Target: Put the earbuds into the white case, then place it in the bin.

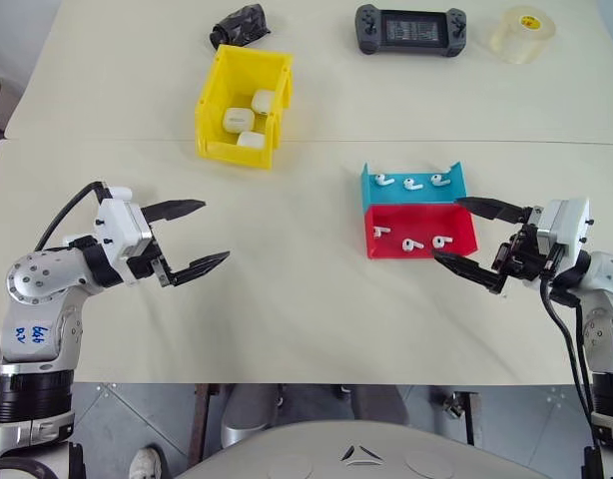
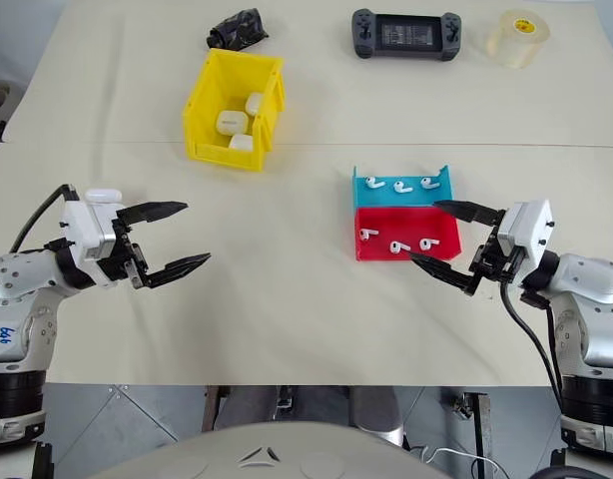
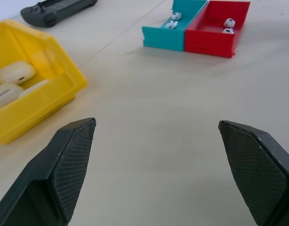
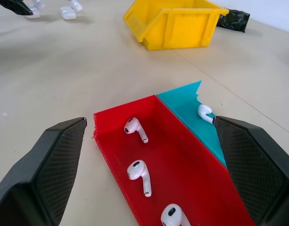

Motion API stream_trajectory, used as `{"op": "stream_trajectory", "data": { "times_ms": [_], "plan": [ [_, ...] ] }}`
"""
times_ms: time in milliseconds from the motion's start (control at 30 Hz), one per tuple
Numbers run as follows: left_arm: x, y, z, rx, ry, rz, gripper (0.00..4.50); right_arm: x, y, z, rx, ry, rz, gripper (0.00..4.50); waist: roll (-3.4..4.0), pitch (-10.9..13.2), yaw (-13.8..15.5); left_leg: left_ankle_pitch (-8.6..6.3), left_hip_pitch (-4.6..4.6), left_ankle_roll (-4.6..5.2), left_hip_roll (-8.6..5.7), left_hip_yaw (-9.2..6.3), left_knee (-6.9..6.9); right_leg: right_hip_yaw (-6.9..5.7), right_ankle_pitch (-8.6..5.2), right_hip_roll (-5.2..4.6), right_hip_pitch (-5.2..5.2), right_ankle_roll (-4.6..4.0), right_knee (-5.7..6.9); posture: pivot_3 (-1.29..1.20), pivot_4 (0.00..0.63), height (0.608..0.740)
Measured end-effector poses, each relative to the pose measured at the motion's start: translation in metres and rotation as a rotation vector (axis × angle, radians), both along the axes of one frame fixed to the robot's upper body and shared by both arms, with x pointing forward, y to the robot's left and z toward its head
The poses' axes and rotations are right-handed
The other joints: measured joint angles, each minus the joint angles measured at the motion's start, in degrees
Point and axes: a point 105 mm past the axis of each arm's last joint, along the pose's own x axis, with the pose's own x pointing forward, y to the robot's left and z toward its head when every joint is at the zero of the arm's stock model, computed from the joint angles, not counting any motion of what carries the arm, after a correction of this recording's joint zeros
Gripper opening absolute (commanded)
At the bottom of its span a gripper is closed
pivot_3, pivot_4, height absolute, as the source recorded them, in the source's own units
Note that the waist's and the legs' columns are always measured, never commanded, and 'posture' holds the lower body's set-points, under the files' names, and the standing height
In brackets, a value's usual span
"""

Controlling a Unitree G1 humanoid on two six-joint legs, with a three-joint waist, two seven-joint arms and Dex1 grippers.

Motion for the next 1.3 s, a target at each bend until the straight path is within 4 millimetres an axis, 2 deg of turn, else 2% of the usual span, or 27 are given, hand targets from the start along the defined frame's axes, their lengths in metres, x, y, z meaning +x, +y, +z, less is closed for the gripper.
{"op": "stream_trajectory", "data": {
  "times_ms": [100, 233, 367, 533, 700, 767, 900, 1033, 1133, 1200, 1233, 1300],
  "plan": [
    [0.0, 0.01, -0.003, 0.038, -0.031, 0.078, 4.45, 0.002, 0.009, 0.0, -0.003, -0.041, 0.032, 4.5, 0.0, 0.0, -0.23, 0.0, 0.01, 0.0, 0.0, 0.02, -0.02, 0.01, 0.0, 0.02, -0.01, 0.0, 0.0, 0.0, 0.15, 0.74],
    [-0.006, 0.025, -0.012, -0.026, 0.002, 0.218, 4.45, 0.002, 0.02, -0.003, 0.003, -0.067, 0.077, 4.5, -0.06, 0.04, -0.05, 0.0, 0.0, 0.0, 0.01, 0.0, 0.0, 0.01, 0.0, 0.01, -0.02, 0.0, 0.04, 0.0, 0.15, 0.74],
    [-0.029, 0.058, -0.009, -0.195, 0.002, 0.497, 4.45, 0.003, 0.05, 0.006, 0.111, -0.1, 0.154, 4.5, -0.17, 0.1, -0.6, -0.01, 0.02, 0.01, 0.05, 0.01, -0.03, 0.04, 0.0, 0.01, -0.02, 0.0, 0.04, 0.0, 0.15, 0.74],
    [-0.058, 0.095, -0.021, -0.25, 0.022, 0.802, 4.45, -0.009, 0.076, 0.012, 0.105, -0.141, 0.301, 4.5, -0.25, 0.13, 0.18, -0.02, 0.03, 0.03, 0.02, -0.03, 0.04, 0.0, 0.0, -0.02, 0.07, 0.0, 0.0, 0.0, 0.15, 0.74],
    [-0.091, 0.114, -0.047, -0.295, 0.148, 1.054, 4.45, -0.019, 0.089, 0.015, 0.076, -0.195, 0.407, 4.5, -0.48, 0.23, 0.19, -0.07, 0.04, 0.08, 0.0, -0.04, 0.03, 0.02, 0.0, -0.03, 0.09, 0.0, -0.06, 0.0, 0.15, 0.74],
    [-0.096, 0.113, -0.048, -0.303, 0.186, 1.082, 4.45, -0.021, 0.087, 0.014, 0.058, -0.195, 0.42, 4.5, -0.55, 0.26, 0.35, -0.07, 0.03, 0.07, 0.01, -0.06, 0.03, 0.0, 0.0, -0.04, 0.11, 0.0, -0.06, 0.0, 0.15, 0.74],
    [-0.09, 0.107, -0.042, -0.285, 0.26, 1.059, 4.45, -0.019, 0.081, 0.01, 0.037, -0.173, 0.416, 4.5, -0.56, 0.27, 0.17, -0.06, 0.05, 0.06, 0.01, -0.06, 0.02, 0.0, 0.0, -0.04, 0.12, -0.01, -0.05, 0.0, 0.15, 0.74],
    [-0.075, 0.107, -0.033, -0.225, 0.346, 1.081, 4.45, -0.016, 0.076, 0.006, 0.034, -0.156, 0.402, 4.5, -0.54, 0.28, 0.01, -0.05, 0.07, 0.03, 0.02, -0.07, 0.01, 0.01, -0.01, -0.03, 0.11, -0.02, 0.0, 0.0, 0.15, 0.74],
    [-0.058, 0.122, -0.008, -0.138, 0.379, 1.177, 4.45, -0.015, 0.075, 0.006, 0.029, -0.156, 0.401, 4.5, -0.57, 0.29, 0.07, -0.01, 0.06, -0.04, 0.02, -0.12, 0.02, -0.04, 0.0, -0.02, 0.09, -0.03, 0.06, 0.0, 0.15, 0.74],
    [-0.047, 0.125, 0.012, -0.177, 0.365, 1.225, 4.45, -0.015, 0.074, 0.005, 0.026, -0.152, 0.398, 4.5, -0.54, 0.29, 0.08, -0.01, 0.07, -0.03, -0.06, -0.11, 0.04, -0.02, 0.0, -0.04, 0.09, -0.02, 0.11, 0.0, 0.15, 0.74],
    [-0.043, 0.123, 0.016, -0.178, 0.376, 1.232, 4.45, -0.015, 0.074, 0.005, 0.025, -0.152, 0.399, 4.5, -0.54, 0.29, 0.06, -0.02, 0.07, -0.02, -0.07, -0.11, 0.03, -0.03, 0.01, -0.04, 0.09, -0.01, 0.1, 0.0, 0.15, 0.74],
    [-0.039, 0.117, 0.011, -0.152, 0.445, 1.243, 4.45, -0.015, 0.073, 0.005, 0.029, -0.149, 0.388, 4.5, -0.54, 0.29, -0.19, -0.05, 0.05, -0.05, -0.07, -0.08, 0.01, -0.01, 0.01, 0.0, 0.02, -0.01, 0.12, 0.0, 0.15, 0.74]
  ]
}}
